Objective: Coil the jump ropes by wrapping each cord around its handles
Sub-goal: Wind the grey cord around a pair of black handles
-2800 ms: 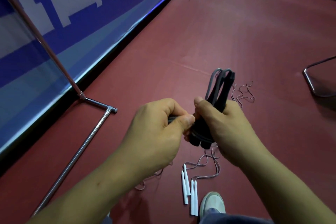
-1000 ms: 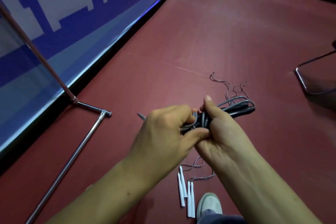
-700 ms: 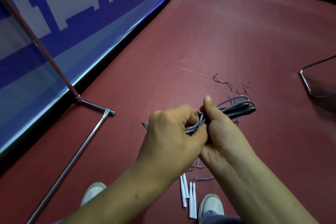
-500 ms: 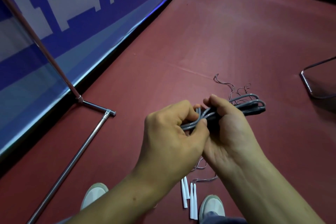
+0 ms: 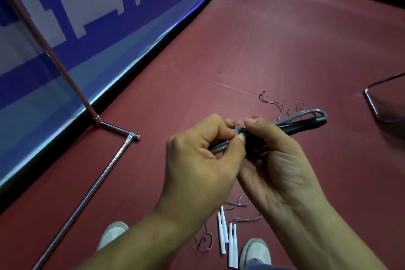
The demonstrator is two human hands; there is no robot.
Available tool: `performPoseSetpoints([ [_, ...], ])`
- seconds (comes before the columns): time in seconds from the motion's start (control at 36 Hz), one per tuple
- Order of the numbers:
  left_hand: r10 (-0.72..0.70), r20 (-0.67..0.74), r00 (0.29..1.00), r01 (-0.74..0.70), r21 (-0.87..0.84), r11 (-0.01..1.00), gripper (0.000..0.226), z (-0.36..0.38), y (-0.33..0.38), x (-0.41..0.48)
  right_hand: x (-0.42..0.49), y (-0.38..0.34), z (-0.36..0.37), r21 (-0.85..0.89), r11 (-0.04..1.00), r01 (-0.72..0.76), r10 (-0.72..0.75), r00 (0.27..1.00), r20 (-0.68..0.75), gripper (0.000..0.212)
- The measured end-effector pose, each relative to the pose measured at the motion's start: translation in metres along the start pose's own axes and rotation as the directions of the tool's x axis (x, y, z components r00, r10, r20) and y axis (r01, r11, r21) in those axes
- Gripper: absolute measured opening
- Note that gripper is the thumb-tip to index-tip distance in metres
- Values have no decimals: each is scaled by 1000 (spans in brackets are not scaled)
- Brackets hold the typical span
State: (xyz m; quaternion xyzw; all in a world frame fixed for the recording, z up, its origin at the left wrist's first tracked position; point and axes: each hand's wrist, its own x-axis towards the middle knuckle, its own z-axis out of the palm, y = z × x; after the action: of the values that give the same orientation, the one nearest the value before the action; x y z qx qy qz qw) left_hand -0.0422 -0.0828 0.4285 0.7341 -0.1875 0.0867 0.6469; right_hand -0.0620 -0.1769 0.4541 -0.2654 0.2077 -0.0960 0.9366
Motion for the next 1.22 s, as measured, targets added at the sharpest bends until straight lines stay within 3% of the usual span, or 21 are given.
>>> performPoseSetpoints([
  [0.14,263,15,965,-261,181,948,18,-1,-7,-3,5,-3,0,24,1000,20,-19,999,-27,27],
  [0.39,342,118,932,-361,272,892,15,-1,-8,-10,2,-4,-5,-51,998,26,-30,996,-80,29],
  [0.47,299,109,948,-318,258,912,17,1,-10,-13,2,-3,-5,-44,999,14,-16,998,-63,26],
  [0.69,12,-41,999,-8,112,994,29,10,2,-14,3,0,-4,-56,998,-10,4,993,-114,29],
  [0.83,-29,-67,997,34,70,997,30,10,7,-10,2,-2,-3,-32,999,-29,26,994,-102,23],
  [1.0,21,-81,997,-14,88,996,30,7,7,-9,-3,-6,2,28,998,-56,58,996,-69,7],
  [1.22,-40,-51,998,38,-41,998,22,-4,7,-4,-6,-11,-5,18,993,-120,114,976,187,31],
])
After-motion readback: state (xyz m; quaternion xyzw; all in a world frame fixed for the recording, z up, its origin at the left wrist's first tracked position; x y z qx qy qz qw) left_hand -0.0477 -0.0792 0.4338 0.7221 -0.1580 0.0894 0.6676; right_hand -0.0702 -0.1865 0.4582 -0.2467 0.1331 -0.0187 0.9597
